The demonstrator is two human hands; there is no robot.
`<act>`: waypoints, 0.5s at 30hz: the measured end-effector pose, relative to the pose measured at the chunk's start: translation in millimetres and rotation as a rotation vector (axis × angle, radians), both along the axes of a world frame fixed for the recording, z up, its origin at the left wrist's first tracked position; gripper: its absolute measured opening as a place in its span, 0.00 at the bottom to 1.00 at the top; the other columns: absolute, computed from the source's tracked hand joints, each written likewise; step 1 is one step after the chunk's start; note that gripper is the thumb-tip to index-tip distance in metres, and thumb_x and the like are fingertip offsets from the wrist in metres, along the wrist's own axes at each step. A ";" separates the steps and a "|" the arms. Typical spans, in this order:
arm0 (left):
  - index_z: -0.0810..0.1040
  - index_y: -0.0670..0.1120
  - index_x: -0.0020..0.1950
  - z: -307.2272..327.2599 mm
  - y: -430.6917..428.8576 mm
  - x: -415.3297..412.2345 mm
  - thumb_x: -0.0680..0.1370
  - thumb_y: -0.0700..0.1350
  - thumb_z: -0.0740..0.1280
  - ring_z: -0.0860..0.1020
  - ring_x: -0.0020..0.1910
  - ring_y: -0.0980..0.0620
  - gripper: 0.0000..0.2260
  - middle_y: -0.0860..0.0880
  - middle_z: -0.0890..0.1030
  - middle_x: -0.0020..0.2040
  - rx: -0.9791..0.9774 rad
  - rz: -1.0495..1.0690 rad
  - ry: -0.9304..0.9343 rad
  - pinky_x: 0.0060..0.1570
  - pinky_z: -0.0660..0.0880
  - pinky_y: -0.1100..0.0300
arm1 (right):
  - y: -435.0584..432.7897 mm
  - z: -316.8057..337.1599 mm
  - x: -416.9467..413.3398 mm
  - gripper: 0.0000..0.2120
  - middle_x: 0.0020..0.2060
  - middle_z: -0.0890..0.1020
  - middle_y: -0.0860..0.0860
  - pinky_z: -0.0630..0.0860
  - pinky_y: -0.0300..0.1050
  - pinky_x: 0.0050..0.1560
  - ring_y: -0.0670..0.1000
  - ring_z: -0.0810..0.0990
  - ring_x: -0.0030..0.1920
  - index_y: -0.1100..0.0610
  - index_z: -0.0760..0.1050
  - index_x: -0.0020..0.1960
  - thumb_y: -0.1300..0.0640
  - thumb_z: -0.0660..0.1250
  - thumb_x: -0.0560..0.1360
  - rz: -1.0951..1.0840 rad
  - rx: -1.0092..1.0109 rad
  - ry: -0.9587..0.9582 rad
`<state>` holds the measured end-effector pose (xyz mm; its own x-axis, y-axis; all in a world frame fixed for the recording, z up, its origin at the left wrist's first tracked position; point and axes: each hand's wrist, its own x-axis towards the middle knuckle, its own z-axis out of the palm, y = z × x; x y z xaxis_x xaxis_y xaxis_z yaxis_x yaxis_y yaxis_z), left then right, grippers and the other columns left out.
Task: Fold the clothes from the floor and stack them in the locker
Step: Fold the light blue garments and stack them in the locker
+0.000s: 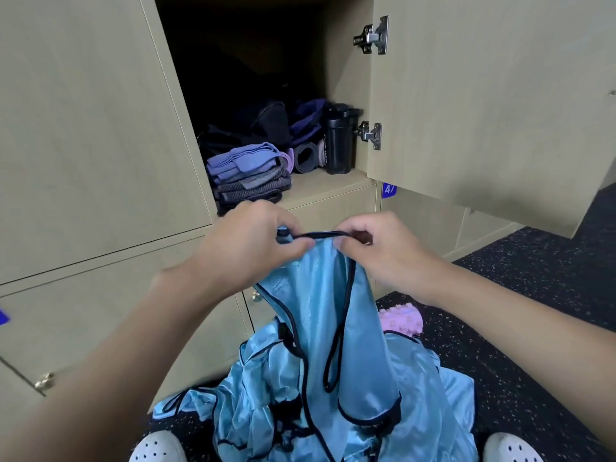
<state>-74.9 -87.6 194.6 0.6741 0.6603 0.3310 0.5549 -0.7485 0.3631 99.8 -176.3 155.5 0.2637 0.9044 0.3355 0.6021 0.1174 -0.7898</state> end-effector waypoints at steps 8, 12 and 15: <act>0.76 0.44 0.34 10.2 10.4 -13.7 0.77 0.45 0.68 0.72 0.29 0.48 0.12 0.45 0.77 0.30 0.039 0.205 -0.371 0.31 0.67 0.57 | 1.6 -9.4 13.6 0.08 0.35 0.81 0.53 0.70 0.44 0.38 0.50 0.73 0.35 0.56 0.79 0.40 0.67 0.65 0.73 -0.153 -0.027 -0.085; 0.75 0.51 0.45 1.4 11.3 -10.2 0.74 0.48 0.72 0.82 0.48 0.52 0.06 0.53 0.84 0.51 -0.057 0.116 -0.300 0.52 0.78 0.53 | -1.7 0.3 14.3 0.10 0.35 0.82 0.49 0.71 0.41 0.37 0.41 0.74 0.32 0.57 0.82 0.45 0.65 0.63 0.77 -0.122 0.006 -0.101; 0.72 0.55 0.69 -9.1 -2.8 1.2 0.68 0.56 0.78 0.77 0.57 0.62 0.31 0.61 0.79 0.64 -0.188 -0.070 -0.113 0.58 0.71 0.69 | -2.7 5.7 8.8 0.12 0.37 0.82 0.42 0.70 0.29 0.39 0.36 0.76 0.34 0.56 0.83 0.50 0.65 0.62 0.79 -0.064 0.005 -0.072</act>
